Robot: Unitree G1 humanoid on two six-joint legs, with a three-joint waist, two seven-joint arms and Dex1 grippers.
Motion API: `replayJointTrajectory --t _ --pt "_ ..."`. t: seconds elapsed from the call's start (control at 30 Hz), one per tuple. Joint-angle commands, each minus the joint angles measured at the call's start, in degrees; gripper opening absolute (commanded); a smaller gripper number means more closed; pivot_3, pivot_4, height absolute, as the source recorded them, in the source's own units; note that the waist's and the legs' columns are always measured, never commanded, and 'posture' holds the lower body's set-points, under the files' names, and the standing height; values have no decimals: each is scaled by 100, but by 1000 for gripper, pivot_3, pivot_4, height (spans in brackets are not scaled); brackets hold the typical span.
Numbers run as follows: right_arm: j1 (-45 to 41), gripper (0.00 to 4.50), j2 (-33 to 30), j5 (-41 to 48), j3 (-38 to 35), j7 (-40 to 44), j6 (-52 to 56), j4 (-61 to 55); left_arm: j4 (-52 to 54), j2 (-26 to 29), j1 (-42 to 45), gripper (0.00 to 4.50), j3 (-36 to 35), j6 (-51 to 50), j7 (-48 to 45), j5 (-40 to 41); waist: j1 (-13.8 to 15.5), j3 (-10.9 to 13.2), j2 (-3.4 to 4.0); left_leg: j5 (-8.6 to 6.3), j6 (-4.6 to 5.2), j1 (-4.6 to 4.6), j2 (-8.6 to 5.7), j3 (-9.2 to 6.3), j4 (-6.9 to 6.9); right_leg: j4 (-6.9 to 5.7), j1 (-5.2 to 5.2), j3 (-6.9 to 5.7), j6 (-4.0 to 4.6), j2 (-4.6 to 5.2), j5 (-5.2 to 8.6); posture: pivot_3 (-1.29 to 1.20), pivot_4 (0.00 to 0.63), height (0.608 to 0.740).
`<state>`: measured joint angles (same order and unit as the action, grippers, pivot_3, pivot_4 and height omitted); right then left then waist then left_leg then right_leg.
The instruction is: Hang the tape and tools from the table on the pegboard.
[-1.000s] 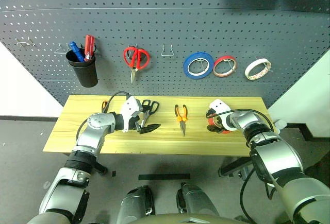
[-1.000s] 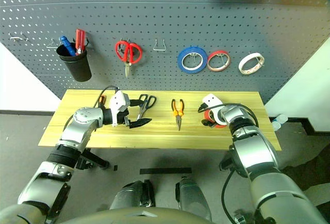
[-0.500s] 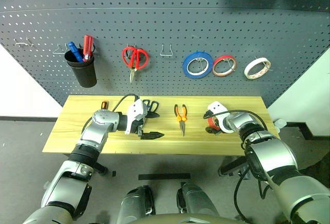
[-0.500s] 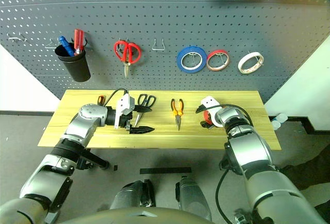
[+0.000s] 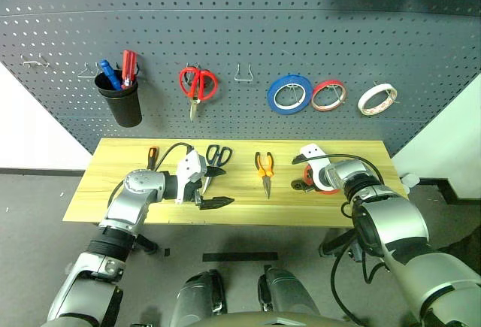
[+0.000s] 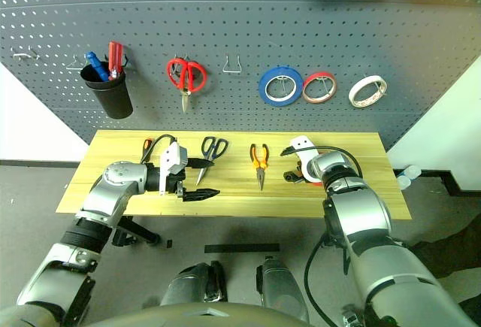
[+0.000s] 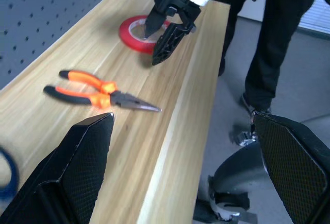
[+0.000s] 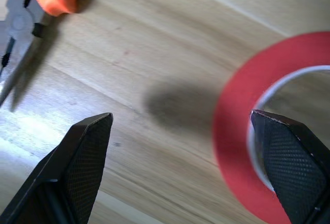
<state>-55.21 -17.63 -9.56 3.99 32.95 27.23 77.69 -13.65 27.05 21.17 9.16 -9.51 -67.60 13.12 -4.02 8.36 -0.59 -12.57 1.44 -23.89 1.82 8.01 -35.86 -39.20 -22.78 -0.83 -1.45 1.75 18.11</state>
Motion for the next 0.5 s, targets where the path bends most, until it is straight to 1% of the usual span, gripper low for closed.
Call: replayJointTrajectory --t 0.03,0.1,0.17,0.2,0.27,0.3,0.4,0.5 --pt "-231 4469 -11 43 -125 -53 -15 -34 568 131 -104 4500 -292 -256 154 261 7 37 3 0 0 -3 0 0 0 0 -2 0 0 1 0 36 190 740" --pt "-265 4469 -73 81 -196 -56 -73 -53 775 219 -227 4500 -354 -366 230 283 6 113 -1 0 0 -3 0 -1 -2 0 -1 0 1 2 1 39 225 740" --pt "-312 4469 -119 105 -260 -63 -111 -76 943 298 -323 4500 -406 -459 283 328 0 199 4 0 0 -6 0 -2 -2 0 -4 -1 6 5 0 40 246 740" --pt "-364 4469 -163 116 -283 -52 -99 -92 1013 329 -354 4500 -431 -510 306 360 0 252 2 0 0 -7 -1 -2 -3 1 -4 0 7 6 0 40 267 740" --pt "-449 4469 -236 141 -320 -7 -57 -116 1136 375 -399 4500 -476 -597 346 410 6 374 -11 0 1 -8 -1 -2 -4 2 -6 -2 8 8 0 39 287 740" --pt "-500 4469 -276 162 -338 47 -24 -133 1203 399 -420 4500 -507 -640 365 446 6 429 -11 0 1 -12 -1 -4 -5 2 -8 -4 8 8 0 36 311 740" --pt "-628 4469 -461 209 -371 203 120 -188 1252 415 -400 4500 -556 -732 433 531 7 594 -20 0 3 -28 -1 -5 -10 2 -20 -7 8 13 0 27 333 740" --pt "-662 4469 -606 211 -332 366 265 -248 1270 417 -407 4500 -549 -762 452 550 9 705 -24 7 17 -55 -2 -5 -12 3 -44 -12 5 16 -2 17 346 740"
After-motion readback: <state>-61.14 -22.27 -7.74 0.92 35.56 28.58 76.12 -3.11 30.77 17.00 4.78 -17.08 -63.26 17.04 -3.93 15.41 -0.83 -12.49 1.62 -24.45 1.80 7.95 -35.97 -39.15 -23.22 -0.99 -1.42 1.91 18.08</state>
